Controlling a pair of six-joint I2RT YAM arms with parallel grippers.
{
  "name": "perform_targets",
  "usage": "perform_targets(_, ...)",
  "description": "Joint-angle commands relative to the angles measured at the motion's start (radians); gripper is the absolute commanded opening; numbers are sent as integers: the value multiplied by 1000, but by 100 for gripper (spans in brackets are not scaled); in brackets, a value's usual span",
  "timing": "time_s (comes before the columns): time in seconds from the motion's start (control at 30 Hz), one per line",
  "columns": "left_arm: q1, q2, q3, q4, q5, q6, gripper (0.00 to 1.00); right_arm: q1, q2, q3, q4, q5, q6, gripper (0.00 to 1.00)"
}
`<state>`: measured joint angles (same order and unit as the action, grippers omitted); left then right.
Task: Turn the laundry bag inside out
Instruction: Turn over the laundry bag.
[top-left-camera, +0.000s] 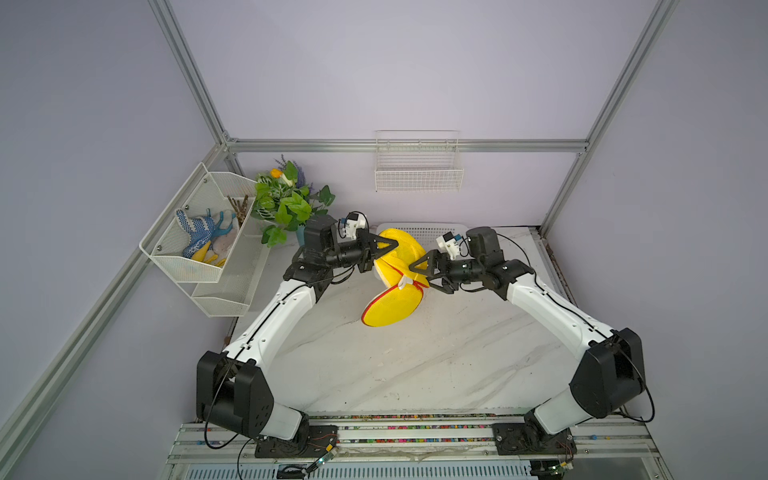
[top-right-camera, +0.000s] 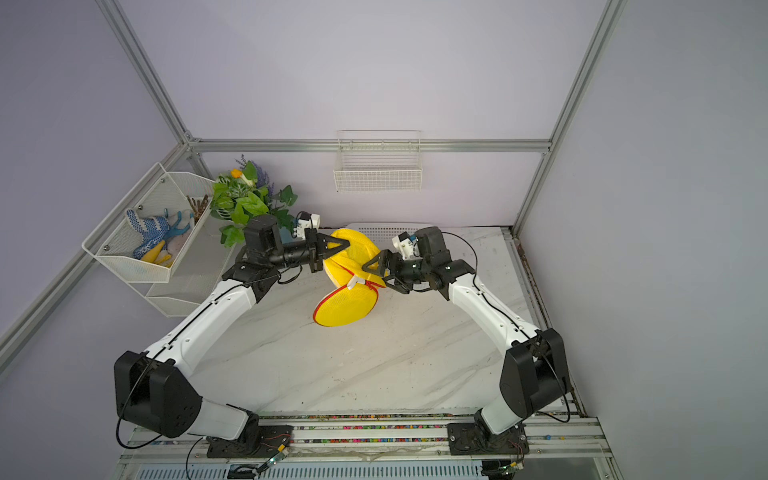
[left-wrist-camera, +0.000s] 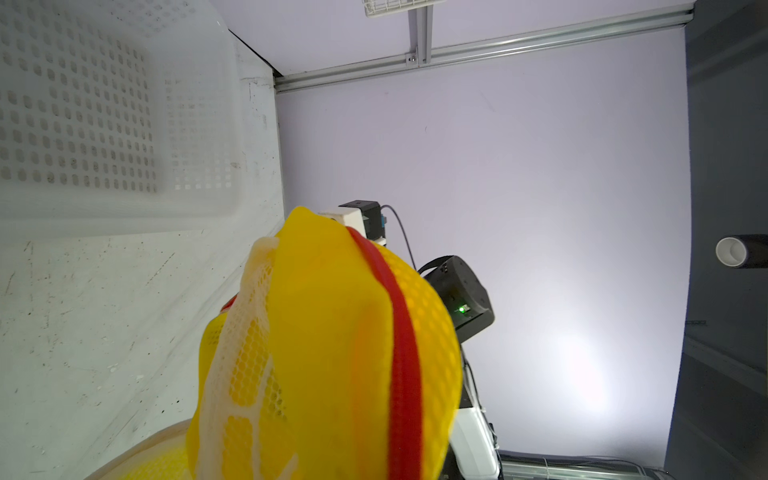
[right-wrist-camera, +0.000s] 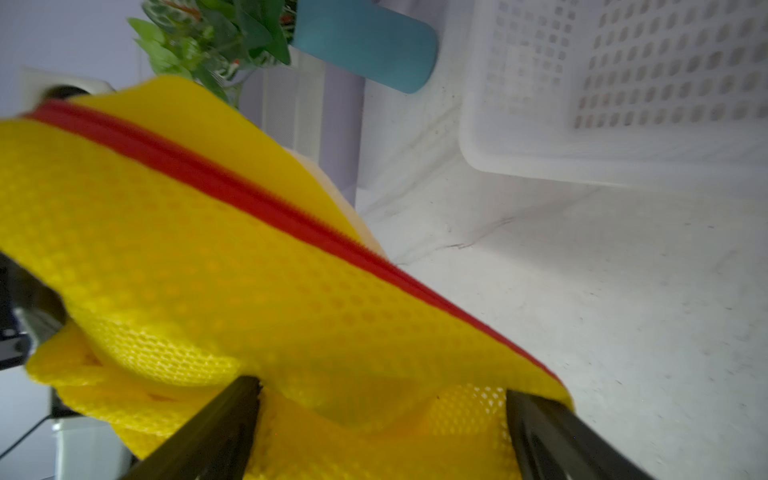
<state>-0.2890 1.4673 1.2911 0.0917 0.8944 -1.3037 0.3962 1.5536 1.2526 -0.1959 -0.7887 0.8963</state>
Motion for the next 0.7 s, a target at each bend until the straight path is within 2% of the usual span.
perform_targets(0.0, 7, -10, 86, 186, 19, -82, 0, -24, 21, -126, 666, -80, 375, 97)
perform_targets(0.13, 7, -9, 68, 222, 21, -110, 0, -20, 117, -139, 1138, -81, 654, 96)
perform_targets(0.3, 8, -21, 17, 258, 17, -135, 0, -8, 200, -63, 1330, -78, 770, 94)
perform_targets(0.37, 8, -28, -6, 259, 13, -131, 0, 5, 232, -31, 1424, -81, 841, 89)
perform_targets(0.5, 17, -39, -67, 253, -1, -115, 0, 33, 245, 23, 1501, -141, 914, 68)
perform_targets(0.53, 22, -41, -90, 261, -3, -117, 0, 39, 237, 29, 1504, -166, 922, 58)
perform_targets(0.6, 31, -35, -120, 286, -7, -124, 0, 44, 216, 26, 1497, -209, 928, 46)
perform_targets(0.67, 39, -22, -131, 301, -5, -124, 0, 43, 187, -1, 1477, -234, 916, 27)
